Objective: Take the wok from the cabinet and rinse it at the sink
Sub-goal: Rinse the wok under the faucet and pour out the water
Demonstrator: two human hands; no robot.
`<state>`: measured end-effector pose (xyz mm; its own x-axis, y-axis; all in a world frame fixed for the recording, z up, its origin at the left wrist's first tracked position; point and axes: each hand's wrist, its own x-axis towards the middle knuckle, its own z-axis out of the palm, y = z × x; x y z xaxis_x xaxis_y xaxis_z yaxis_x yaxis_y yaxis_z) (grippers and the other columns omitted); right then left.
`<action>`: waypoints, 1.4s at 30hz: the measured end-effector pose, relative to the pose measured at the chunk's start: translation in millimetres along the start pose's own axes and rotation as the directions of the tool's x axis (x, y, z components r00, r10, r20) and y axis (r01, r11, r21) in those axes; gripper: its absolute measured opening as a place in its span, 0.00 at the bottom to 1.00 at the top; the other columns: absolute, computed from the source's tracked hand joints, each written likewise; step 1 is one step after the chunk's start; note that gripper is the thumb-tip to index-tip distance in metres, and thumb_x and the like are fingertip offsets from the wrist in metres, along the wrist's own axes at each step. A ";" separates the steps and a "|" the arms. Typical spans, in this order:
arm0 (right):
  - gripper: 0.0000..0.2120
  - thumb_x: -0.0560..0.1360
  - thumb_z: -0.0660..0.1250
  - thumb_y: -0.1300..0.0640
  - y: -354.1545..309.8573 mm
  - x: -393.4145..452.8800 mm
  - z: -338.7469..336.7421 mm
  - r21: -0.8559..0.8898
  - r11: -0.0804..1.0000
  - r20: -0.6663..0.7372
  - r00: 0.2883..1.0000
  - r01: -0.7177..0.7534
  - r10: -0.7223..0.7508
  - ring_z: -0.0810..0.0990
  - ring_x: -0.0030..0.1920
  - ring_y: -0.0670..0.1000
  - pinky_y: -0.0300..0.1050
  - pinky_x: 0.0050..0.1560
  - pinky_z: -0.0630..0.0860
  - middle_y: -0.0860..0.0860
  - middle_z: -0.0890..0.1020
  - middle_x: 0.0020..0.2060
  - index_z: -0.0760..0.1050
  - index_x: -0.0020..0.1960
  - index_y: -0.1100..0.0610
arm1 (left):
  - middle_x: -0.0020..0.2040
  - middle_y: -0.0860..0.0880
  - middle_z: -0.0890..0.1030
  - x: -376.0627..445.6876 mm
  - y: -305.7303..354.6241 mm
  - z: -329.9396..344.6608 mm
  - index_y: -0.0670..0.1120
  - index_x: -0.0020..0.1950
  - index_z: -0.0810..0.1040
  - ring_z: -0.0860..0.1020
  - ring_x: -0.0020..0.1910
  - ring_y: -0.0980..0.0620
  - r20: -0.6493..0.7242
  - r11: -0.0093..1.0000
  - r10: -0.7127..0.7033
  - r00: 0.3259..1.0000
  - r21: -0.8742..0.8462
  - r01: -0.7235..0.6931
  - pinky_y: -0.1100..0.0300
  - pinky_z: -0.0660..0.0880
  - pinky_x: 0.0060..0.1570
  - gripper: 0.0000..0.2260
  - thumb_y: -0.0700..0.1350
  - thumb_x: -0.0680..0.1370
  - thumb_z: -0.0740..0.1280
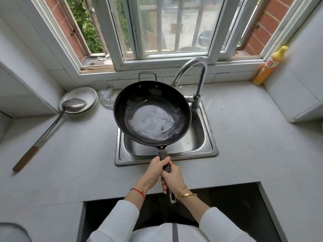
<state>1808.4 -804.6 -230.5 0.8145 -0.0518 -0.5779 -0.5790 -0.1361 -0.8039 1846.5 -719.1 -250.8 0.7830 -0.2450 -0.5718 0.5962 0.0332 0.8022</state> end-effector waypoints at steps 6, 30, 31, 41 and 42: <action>0.03 0.79 0.63 0.60 16.3 2.0 6.3 -0.034 0.999 -0.033 0.999 -0.014 0.013 0.74 0.19 0.45 0.39 0.20 0.74 0.55 0.76 0.29 0.71 0.52 0.58 | 0.38 0.49 0.77 3.6 -15.6 -9.7 0.45 0.45 0.74 0.75 0.40 0.51 0.128 0.997 -0.039 0.991 -0.056 0.046 0.56 0.69 0.47 0.06 0.47 0.78 0.65; 0.10 0.78 0.65 0.56 43.2 19.7 2.6 -0.106 0.985 0.068 0.987 -0.138 0.145 0.78 0.24 0.49 0.42 0.26 0.79 0.56 0.79 0.33 0.69 0.56 0.57 | 0.36 0.53 0.82 18.4 -35.1 -12.2 0.44 0.44 0.73 0.79 0.46 0.50 0.170 0.985 -0.171 0.971 0.001 0.173 0.55 0.74 0.53 0.06 0.40 0.81 0.61; 0.11 0.77 0.65 0.55 43.2 20.4 0.0 -0.125 0.983 0.104 0.984 -0.131 0.144 0.79 0.25 0.50 0.43 0.27 0.80 0.56 0.80 0.34 0.69 0.57 0.58 | 0.36 0.52 0.82 18.8 -36.2 -12.5 0.44 0.43 0.73 0.79 0.44 0.51 0.159 0.984 -0.179 0.971 0.002 0.181 0.58 0.75 0.50 0.07 0.39 0.81 0.61; 0.22 0.76 0.61 0.38 -11.0 55.3 -60.0 -0.768 0.635 0.457 0.767 0.084 0.450 0.82 0.34 0.49 0.43 0.48 0.81 0.52 0.83 0.41 0.78 0.45 0.57 | 0.38 0.47 0.76 21.2 -40.3 -12.1 0.42 0.47 0.73 0.75 0.40 0.51 0.074 0.968 -0.238 0.968 -0.059 0.243 0.60 0.73 0.48 0.05 0.37 0.81 0.60; 0.23 0.76 0.61 0.38 -26.8 64.3 -69.5 -0.804 0.582 0.440 0.783 0.126 0.439 0.81 0.35 0.50 0.45 0.48 0.81 0.51 0.83 0.40 0.79 0.45 0.58 | 0.38 0.47 0.77 20.7 -39.5 -11.8 0.42 0.47 0.73 0.77 0.41 0.51 0.068 0.970 -0.237 0.969 -0.034 0.239 0.60 0.73 0.50 0.05 0.37 0.81 0.60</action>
<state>1878.8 -873.1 -236.3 0.3676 0.3354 -0.8674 -0.2043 -0.8808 -0.4271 1841.2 -714.0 -296.4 0.6055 -0.3115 -0.7323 0.7720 0.0067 0.6355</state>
